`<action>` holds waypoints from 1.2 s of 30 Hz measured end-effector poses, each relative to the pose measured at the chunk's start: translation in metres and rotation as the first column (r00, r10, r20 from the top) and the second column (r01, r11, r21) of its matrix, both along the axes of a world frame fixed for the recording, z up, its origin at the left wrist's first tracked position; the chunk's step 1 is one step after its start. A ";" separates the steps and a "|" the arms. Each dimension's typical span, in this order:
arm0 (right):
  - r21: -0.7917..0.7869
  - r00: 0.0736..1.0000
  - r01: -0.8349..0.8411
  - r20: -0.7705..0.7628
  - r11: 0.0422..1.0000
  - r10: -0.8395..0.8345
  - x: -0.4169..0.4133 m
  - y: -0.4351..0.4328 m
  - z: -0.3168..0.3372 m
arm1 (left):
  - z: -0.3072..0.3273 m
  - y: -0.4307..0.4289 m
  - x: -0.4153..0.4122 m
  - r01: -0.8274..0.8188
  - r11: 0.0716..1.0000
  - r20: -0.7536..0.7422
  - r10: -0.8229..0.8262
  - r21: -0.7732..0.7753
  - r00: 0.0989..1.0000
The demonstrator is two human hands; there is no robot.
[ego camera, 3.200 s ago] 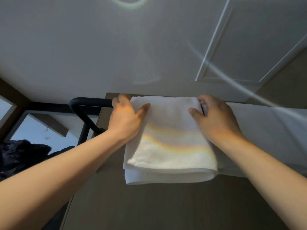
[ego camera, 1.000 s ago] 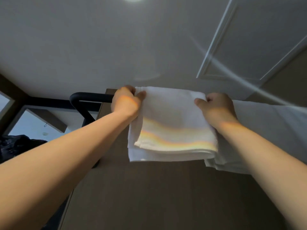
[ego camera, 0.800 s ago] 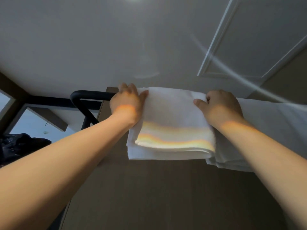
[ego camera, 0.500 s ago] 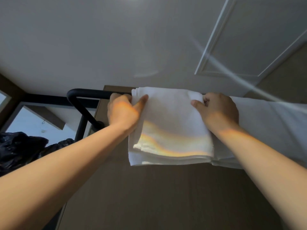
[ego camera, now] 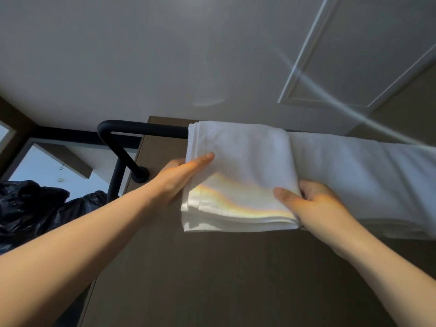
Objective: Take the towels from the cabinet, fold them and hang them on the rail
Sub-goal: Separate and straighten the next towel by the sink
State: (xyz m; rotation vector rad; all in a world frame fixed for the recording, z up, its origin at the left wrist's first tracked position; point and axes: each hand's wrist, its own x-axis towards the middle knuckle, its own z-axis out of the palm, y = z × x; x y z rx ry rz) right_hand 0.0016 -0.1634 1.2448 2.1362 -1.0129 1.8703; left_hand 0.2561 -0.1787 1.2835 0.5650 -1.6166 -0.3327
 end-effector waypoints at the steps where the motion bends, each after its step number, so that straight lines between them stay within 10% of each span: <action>1: -0.026 1.000 0.005 0.030 1.000 -0.004 0.003 -0.003 0.004 | -0.004 -0.001 0.001 0.008 1.000 0.011 -0.008 -0.008 1.000; 25: 0.183 0.974 -0.178 0.170 0.967 0.147 0.016 -0.043 -0.025 | -0.059 -0.004 0.009 0.213 0.969 -0.162 -0.192 0.125 0.968; 31: 0.263 0.733 -0.663 0.417 0.700 0.538 0.017 -0.034 -0.029 | -0.059 -0.001 0.005 0.146 0.983 -0.171 -0.126 0.110 0.977; 36: 0.036 0.636 -0.710 0.463 0.704 0.617 0.021 -0.027 -0.037 | -0.062 -0.009 0.005 -0.027 0.998 -0.059 0.030 0.054 0.998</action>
